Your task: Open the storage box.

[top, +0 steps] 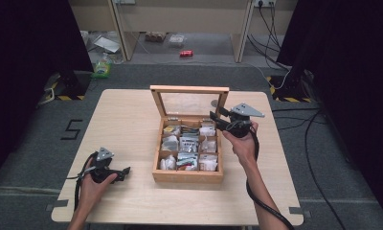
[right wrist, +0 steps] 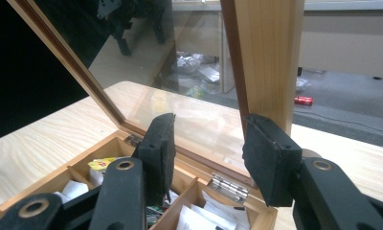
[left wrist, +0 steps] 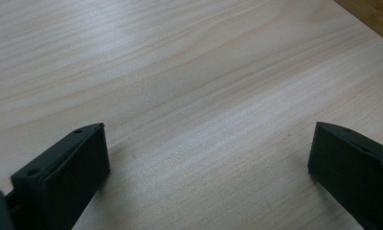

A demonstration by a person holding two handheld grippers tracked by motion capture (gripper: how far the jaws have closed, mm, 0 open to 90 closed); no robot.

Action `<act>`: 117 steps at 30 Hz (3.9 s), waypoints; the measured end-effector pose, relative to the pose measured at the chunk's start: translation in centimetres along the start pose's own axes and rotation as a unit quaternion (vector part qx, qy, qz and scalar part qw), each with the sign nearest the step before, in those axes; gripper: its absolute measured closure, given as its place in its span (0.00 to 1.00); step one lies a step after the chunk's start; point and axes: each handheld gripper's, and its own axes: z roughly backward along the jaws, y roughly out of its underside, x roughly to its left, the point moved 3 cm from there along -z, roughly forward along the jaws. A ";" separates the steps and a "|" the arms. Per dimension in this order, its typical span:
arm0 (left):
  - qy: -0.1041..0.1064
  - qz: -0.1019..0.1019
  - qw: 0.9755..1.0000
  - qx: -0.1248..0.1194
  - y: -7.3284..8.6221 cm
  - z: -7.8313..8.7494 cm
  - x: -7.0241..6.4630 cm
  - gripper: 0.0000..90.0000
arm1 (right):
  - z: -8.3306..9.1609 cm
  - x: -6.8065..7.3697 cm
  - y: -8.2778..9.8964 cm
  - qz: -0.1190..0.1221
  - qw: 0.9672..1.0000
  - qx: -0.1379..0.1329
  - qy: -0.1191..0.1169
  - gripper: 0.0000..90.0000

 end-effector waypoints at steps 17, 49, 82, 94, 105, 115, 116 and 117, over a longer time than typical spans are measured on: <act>0.000 0.000 1.000 0.000 0.0 0.0 0.0 0.00 | -1.4 -0.8 -0.7 0.008 0.999 0.018 0.031 0.59; 0.000 0.000 1.000 0.000 0.0 0.0 0.0 0.00 | -2.2 -1.5 0.7 -0.028 0.995 0.083 0.055 0.55; 0.000 0.000 1.000 0.000 0.0 0.0 0.0 0.00 | 1.8 2.3 3.3 -0.018 0.996 0.085 -0.007 0.53; 0.000 0.000 1.000 0.000 0.0 0.0 0.0 0.00 | 2.4 3.1 4.1 -0.026 0.995 0.096 -0.008 0.52; 0.001 -0.001 1.000 0.000 0.0 0.0 0.0 0.00 | 2.8 3.8 5.3 -0.020 0.993 0.118 -0.012 0.51; 0.001 -0.001 1.000 0.000 0.0 0.0 0.0 0.00 | 3.0 3.1 6.6 -0.035 0.991 0.132 -0.017 0.50; 0.001 -0.001 1.000 0.000 0.0 0.0 0.0 0.00 | 2.9 3.1 6.7 -0.035 0.990 0.133 -0.016 0.50; 0.001 -0.001 1.000 0.000 0.0 0.0 0.0 0.00 | 2.9 3.2 6.8 -0.035 0.990 0.135 -0.018 0.50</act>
